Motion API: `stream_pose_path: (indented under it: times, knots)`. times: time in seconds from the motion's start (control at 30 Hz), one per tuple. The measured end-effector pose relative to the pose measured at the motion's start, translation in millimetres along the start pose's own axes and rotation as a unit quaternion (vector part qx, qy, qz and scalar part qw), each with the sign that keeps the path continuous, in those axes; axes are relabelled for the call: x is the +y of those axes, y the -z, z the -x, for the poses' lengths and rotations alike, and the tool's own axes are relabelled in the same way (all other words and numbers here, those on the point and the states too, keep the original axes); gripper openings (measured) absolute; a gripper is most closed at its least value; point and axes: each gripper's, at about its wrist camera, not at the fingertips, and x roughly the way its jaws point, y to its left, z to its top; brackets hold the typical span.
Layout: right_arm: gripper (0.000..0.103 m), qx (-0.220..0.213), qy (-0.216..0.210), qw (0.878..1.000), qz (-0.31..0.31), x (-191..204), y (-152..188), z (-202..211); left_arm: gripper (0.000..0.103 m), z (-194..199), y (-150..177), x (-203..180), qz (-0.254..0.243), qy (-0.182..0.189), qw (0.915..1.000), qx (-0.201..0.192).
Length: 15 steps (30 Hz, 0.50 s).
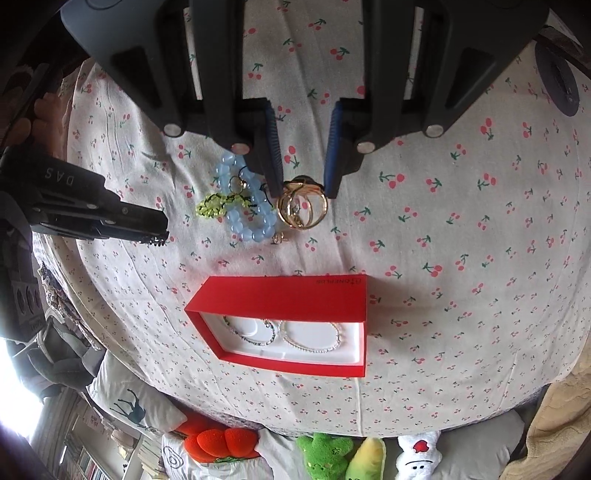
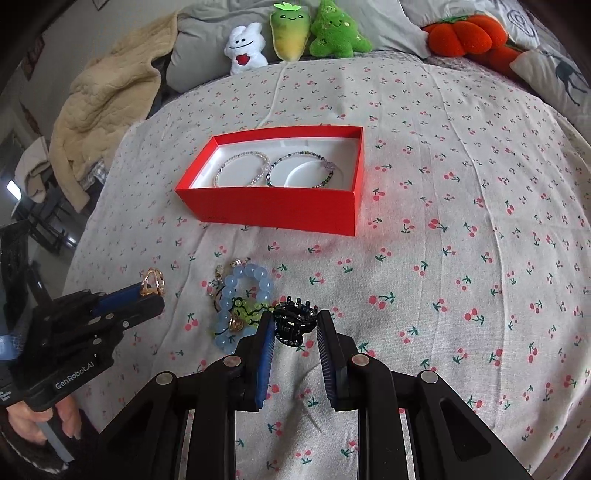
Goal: Organize jewelry
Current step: 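Lift the gold rings with the left tool while the right tool grasps the black hair clip, then place the gold rings in the box with the left tool while the right tool drops the clip there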
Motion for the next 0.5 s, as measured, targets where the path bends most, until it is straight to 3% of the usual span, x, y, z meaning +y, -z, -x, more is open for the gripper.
stream_pose_path:
  times: [0.5]
  knots:
    - [0.024,-0.038,-0.010,0.999,-0.019,1.0,-60.1,6.1,0.024,-2.1,-59.9,3.1,0.015,0.018,0.9990,-0.038]
